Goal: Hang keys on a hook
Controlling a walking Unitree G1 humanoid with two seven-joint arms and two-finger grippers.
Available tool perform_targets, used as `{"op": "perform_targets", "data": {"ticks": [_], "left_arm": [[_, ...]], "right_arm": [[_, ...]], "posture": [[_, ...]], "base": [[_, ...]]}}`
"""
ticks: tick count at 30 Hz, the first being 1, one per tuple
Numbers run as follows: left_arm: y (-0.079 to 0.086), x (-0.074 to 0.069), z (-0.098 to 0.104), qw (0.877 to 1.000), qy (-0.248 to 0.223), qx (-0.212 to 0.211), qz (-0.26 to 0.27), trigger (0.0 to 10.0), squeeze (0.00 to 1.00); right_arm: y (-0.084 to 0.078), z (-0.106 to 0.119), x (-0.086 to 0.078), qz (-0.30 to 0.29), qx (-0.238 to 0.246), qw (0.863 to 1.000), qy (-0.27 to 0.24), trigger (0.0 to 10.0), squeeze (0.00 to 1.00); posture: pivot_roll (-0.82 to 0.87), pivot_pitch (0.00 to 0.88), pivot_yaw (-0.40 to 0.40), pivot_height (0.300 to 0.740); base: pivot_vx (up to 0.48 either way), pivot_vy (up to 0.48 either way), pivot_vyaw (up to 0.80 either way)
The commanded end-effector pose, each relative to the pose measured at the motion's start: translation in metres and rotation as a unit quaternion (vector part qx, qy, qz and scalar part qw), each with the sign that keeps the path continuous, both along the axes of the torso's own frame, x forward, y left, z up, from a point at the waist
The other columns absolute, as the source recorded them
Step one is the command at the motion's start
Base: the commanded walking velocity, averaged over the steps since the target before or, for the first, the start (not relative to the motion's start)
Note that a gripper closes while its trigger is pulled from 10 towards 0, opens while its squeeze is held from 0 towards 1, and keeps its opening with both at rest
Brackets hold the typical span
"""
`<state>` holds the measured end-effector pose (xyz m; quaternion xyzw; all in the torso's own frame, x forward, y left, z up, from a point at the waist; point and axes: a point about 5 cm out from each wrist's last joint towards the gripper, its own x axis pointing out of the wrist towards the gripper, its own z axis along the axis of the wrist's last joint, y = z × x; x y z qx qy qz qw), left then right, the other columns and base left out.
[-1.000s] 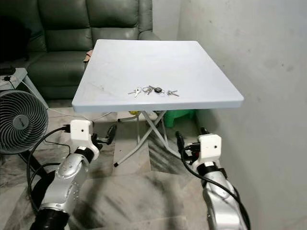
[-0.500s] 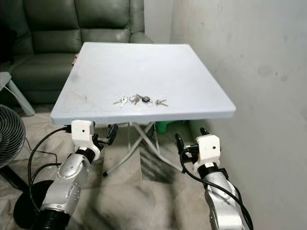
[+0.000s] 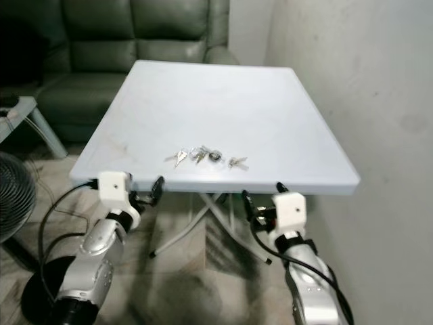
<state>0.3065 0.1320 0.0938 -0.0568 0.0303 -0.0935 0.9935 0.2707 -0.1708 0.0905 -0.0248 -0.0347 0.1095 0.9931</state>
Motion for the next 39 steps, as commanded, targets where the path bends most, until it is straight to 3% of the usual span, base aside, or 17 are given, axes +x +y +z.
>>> {"op": "perform_targets", "data": {"ticks": [1,16,39], "left_arm": [[0.012,0.001,0.003,1.000,-0.004,0.008,0.018,10.0,0.00],[0.012,0.001,0.004,0.999,-0.007,0.008,0.032,10.0,0.00],[0.003,-0.010,0.001,0.999,-0.027,0.010,0.019,10.0,0.00]], "right_arm": [[0.009,0.004,0.002,0.014,0.007,1.000,-0.006,10.0,0.00],[0.008,0.005,0.002,0.018,0.000,1.000,-0.004,10.0,0.00],[0.013,0.004,0.006,0.032,-0.037,0.999,0.007,10.0,0.00]], "posture": [[-0.02,0.000,-0.023,0.732],[-0.02,0.000,-0.032,0.732],[-0.01,0.000,-0.035,0.732]], "base": [[0.322,0.000,0.00],[0.321,0.000,0.00],[0.000,0.000,0.00]]}}
